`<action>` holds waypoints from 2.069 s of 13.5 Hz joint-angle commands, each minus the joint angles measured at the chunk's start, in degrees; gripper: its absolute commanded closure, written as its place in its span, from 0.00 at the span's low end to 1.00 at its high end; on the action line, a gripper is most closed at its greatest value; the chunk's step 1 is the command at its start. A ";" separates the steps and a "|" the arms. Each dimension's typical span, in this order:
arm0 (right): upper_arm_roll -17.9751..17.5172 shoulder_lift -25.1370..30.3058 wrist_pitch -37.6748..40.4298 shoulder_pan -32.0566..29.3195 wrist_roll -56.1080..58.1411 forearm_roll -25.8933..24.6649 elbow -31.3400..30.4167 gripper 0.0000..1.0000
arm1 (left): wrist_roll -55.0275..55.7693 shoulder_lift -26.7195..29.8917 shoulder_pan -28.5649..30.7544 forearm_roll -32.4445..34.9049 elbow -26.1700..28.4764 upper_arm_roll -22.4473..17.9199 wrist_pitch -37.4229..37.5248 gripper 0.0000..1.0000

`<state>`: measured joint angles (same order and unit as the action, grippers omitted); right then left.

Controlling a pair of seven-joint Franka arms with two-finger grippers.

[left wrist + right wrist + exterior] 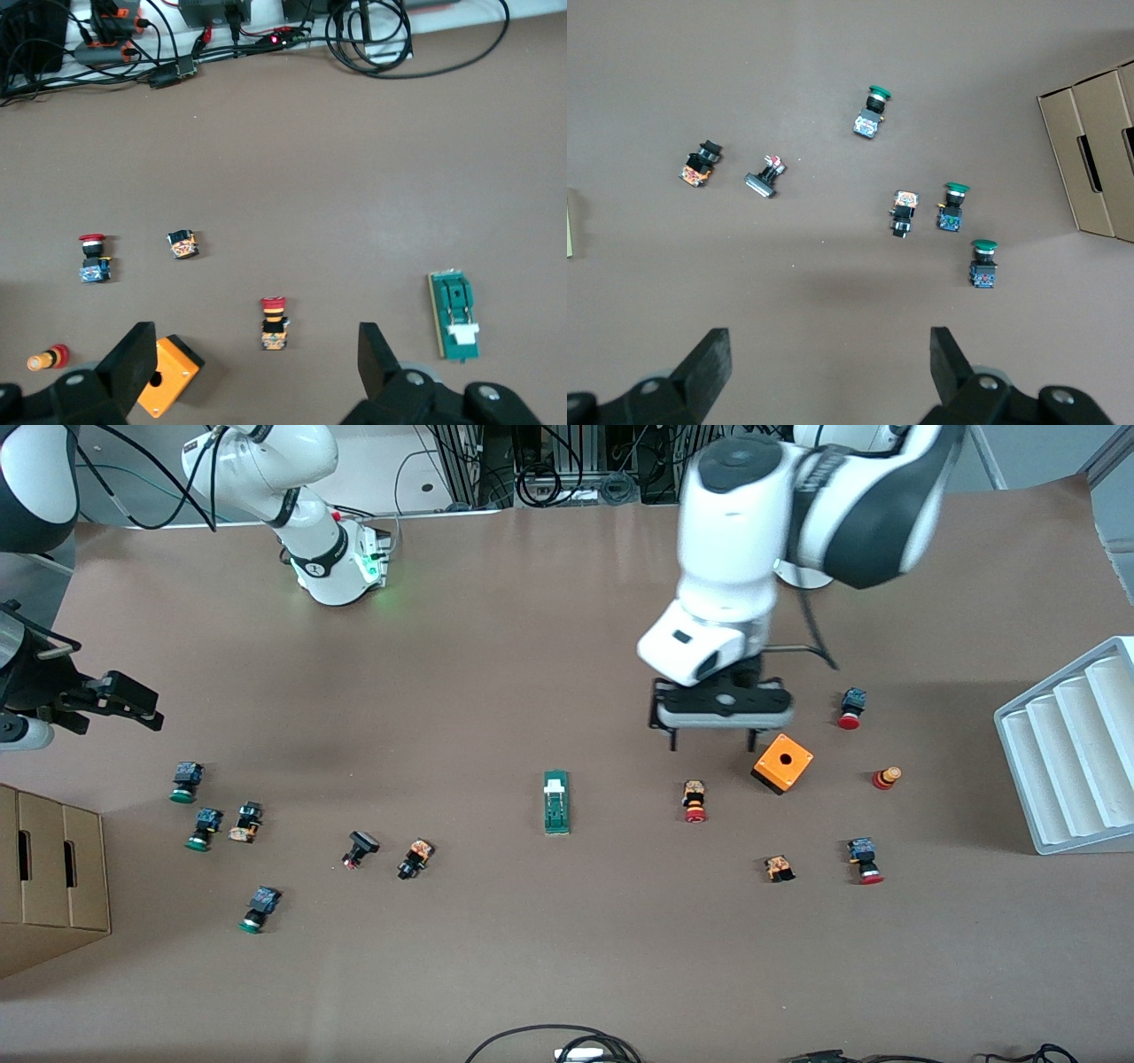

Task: Close load switch with both arms
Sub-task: 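Move the left gripper over the green switch module, then lower the left gripper and grasp the green switch module's base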

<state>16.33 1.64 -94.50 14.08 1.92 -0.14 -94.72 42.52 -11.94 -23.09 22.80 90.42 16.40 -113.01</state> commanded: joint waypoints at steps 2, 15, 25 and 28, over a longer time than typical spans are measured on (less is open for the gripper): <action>0.11 0.29 0.98 0.43 -0.78 -1.18 0.68 0.00 | 6.60 -2.38 -3.97 4.79 -0.07 -0.58 -3.26 0.00; 0.11 0.29 0.89 0.43 -0.78 -1.18 0.68 0.00 | 52.45 -15.82 -18.66 32.02 -0.24 -0.50 -7.49 0.00; 0.11 0.29 1.07 0.43 -0.87 -1.18 0.68 0.00 | 84.02 -26.81 -23.76 60.05 -0.33 -0.15 -6.44 0.00; 0.11 0.20 0.81 0.69 -0.95 -1.18 0.68 0.00 | 86.93 -29.09 -25.08 65.69 -0.24 0.64 -3.54 0.00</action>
<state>16.33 1.64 -94.50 14.13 1.92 -0.14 -94.71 126.99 -39.57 -47.06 85.10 91.14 16.59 -118.71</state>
